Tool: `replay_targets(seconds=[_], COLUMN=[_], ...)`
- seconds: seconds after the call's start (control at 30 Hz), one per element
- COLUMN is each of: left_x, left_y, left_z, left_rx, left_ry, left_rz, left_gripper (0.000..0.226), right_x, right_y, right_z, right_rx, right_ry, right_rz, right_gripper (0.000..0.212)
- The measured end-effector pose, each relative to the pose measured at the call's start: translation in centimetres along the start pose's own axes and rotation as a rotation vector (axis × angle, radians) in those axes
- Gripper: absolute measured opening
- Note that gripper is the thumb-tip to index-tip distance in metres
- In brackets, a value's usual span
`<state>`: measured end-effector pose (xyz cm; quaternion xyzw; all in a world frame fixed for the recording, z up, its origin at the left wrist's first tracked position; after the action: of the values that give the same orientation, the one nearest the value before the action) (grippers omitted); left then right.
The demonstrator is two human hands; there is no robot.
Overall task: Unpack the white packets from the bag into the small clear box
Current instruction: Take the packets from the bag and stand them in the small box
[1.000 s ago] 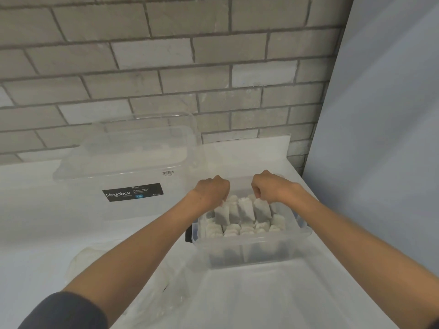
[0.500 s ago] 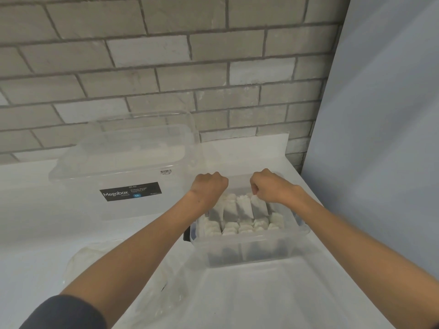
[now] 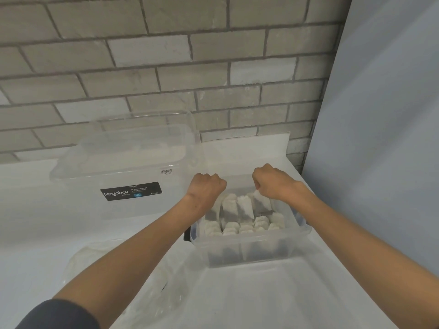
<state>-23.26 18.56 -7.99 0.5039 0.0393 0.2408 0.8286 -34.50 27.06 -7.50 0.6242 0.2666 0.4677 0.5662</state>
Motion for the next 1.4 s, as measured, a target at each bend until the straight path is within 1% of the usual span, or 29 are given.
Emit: replay_targets(seconds=[0.13,0.27,0.43,0.57,0.67,0.73,0.83,0.97,1.03,1.17,1.4], left_x=[-0.3,-0.4,-0.3,0.0,0.0,-0.2,-0.5,-0.9,-1.0,-1.1,-0.9], left_y=[0.0,0.6,0.9,0.8,0.6,0.4,0.2,-0.3,-0.5,-0.6,-0.6], left_z=[-0.4,-1.0,-0.9,-0.4,-0.5,-0.9,-1.8,-2.6,-2.7,-2.3,-1.9], left_rx=[0.014,0.098,0.141,0.148,0.182,0.203,0.164,0.125,0.118,0.132,0.120], left_ry=[-0.007,-0.027,-0.006,0.007,0.010,-0.010,-0.047,-0.058,-0.048,-0.024,-0.010], left_rz=[-0.007,-0.036,-0.083,-0.090,-0.091,-0.077,-0.026,0.031,0.039,0.058,0.034], left_gripper=[0.022,0.010,0.013,0.016,0.012,0.015,0.018,0.019,0.018,0.022,0.021], right_x=[-0.1,-0.3,-0.4,-0.1,0.0,0.0,0.1,-0.1,-0.2,-0.6,-1.3], right_y=[-0.1,-0.8,-1.8,-1.6,-1.0,-0.7,-0.5,-2.0,-2.7,-2.8,-3.3], right_z=[0.0,0.2,0.4,0.0,-0.4,-0.1,0.9,2.0,2.0,2.0,2.4], right_rx=[0.002,-0.037,-0.046,-0.017,-0.002,-0.021,-0.089,-0.135,-0.137,-0.189,-0.222], right_ry=[0.000,0.021,0.040,0.028,0.018,0.020,0.045,0.059,0.055,0.060,0.061], right_rz=[0.014,0.053,0.060,0.043,0.006,-0.023,-0.037,0.044,0.057,0.029,0.042], right_gripper=[0.026,0.027,0.027,0.030,0.027,0.023,0.019,0.025,0.027,0.027,0.027])
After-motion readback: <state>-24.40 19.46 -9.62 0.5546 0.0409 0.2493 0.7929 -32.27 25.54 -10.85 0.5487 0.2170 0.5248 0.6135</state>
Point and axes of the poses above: each hand's wrist, its own x-axis away from the middle knuckle, its own y-axis out of the back of the hand, z = x × y, the point moved 6 cm from there along -x, towards the middle knuckle, and after that the axes turned 11 degrees about z, right-handed, at the moved point
